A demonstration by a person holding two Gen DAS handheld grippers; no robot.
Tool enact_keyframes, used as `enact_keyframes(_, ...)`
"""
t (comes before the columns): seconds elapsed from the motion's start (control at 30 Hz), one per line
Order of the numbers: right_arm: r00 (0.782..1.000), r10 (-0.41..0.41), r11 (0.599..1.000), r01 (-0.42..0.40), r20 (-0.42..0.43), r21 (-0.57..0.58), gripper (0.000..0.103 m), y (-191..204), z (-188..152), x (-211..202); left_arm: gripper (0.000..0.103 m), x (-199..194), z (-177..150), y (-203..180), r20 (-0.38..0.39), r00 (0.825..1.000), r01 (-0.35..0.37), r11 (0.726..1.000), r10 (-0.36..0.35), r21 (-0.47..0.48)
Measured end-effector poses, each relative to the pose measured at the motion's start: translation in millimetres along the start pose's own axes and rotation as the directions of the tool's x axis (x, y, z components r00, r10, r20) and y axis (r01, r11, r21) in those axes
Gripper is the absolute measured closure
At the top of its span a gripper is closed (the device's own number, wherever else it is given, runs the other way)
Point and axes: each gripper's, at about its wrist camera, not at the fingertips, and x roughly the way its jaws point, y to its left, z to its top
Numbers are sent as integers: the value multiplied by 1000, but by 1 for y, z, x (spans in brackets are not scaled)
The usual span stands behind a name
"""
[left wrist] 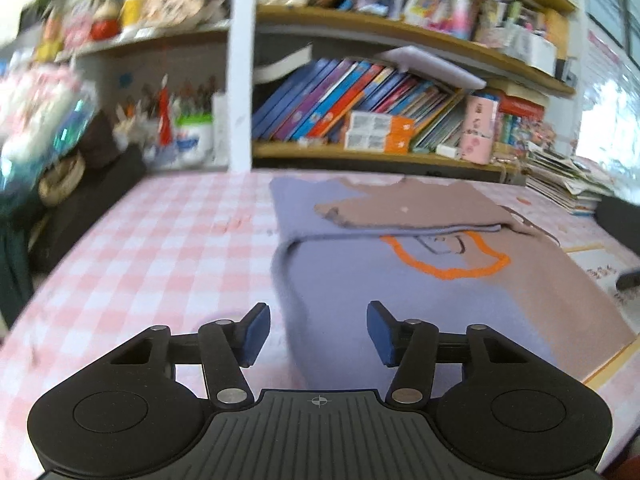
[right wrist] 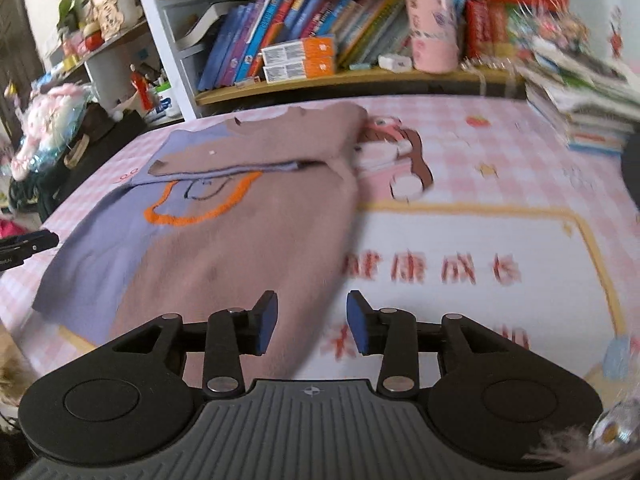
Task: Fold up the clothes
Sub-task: 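Move both grippers to the hem of the sweater, then grasp the lavender hem with the left gripper while the right gripper grasps the pink hem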
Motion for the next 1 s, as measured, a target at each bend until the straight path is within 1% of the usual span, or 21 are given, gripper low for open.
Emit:
enact_keyframes(0.07, 1000, 14, 999, -14, -1, 32, 67, -6, -11, -5, 52, 0, -5, 4, -37, 999, 1, 999, -3, -37)
enact_keyframes(0.1, 999, 35, 998, -35, -1, 51, 67, -7, -15, -5, 52, 0, -8, 6, -53, 999, 1, 999, -4, -52)
enact_keyframes(0.23, 994, 108, 988, -108, -1, 113, 64, -9, -26, -3, 52, 3, -13, 9, -82, 996, 12, 994, -21, -106)
enact_keyframes(0.3, 993, 120, 986, -120, 7, 116, 61, -9, -27, -3, 55, 7, -15, 13, -101, 994, 17, 990, -32, -138)
enact_keyframes(0.33, 993, 120, 986, -120, 8, 117, 61, -8, -27, -3, 61, 9, -17, 14, -106, 994, 19, 988, -35, -151)
enact_keyframes(0.4, 993, 121, 986, -121, 9, 114, 61, -6, -26, -2, 65, 11, -17, 16, -105, 994, 21, 986, -39, -166)
enact_keyframes(0.43, 993, 121, 987, -121, 7, 110, 62, -5, -26, -1, 76, 13, -17, 17, -107, 993, 23, 984, -43, -174)
enact_keyframes(0.47, 993, 121, 987, -121, 6, 106, 75, -4, -25, 1, 95, 15, -16, 19, -111, 992, 34, 981, -56, -189)
enact_keyframes(0.5, 992, 126, 987, -125, -3, 102, 89, -2, -24, 4, 99, 18, -14, 21, -114, 990, 60, 975, -86, -215)
enact_keyframes(0.53, 993, 122, 988, -120, -7, 98, 91, -1, -22, 8, 99, 20, -10, 22, -105, 988, 83, 969, -110, -233)
enact_keyframes(0.57, 989, 144, 984, -145, 18, 105, 93, -1, -18, 5, 99, 19, -6, 21, -87, 987, 107, 964, -132, -245)
enact_keyframes(0.63, 980, 188, 974, -195, 70, 116, 93, 1, -8, -1, 99, 10, 8, 15, -20, 985, 160, 959, -169, -235)
enact_keyframes(0.67, 973, 210, 968, -220, 97, 121, 93, 2, -4, -4, 98, 5, 15, 10, 1, 983, 180, 959, -184, -221)
enact_keyframes(0.7, 965, 231, 961, -246, 123, 125, 93, 3, 1, -6, 98, 4, 18, 7, 6, 980, 193, 958, -197, -210)
enact_keyframes(0.77, 968, 223, 965, -236, 113, 115, 93, 4, 4, -7, 96, 7, 18, 7, -26, 978, 199, 958, -209, -207)
enact_keyframes(0.87, 978, 202, 969, -208, 54, 132, 93, 0, -1, 1, 95, 14, 8, 17, -87, 976, 174, 953, -200, -248)
enact_keyframes(1.0, 978, 205, 957, -207, 30, 202, 89, -15, -13, 5, 89, 14, -8, 32, -118, 967, 177, 925, -227, -336)
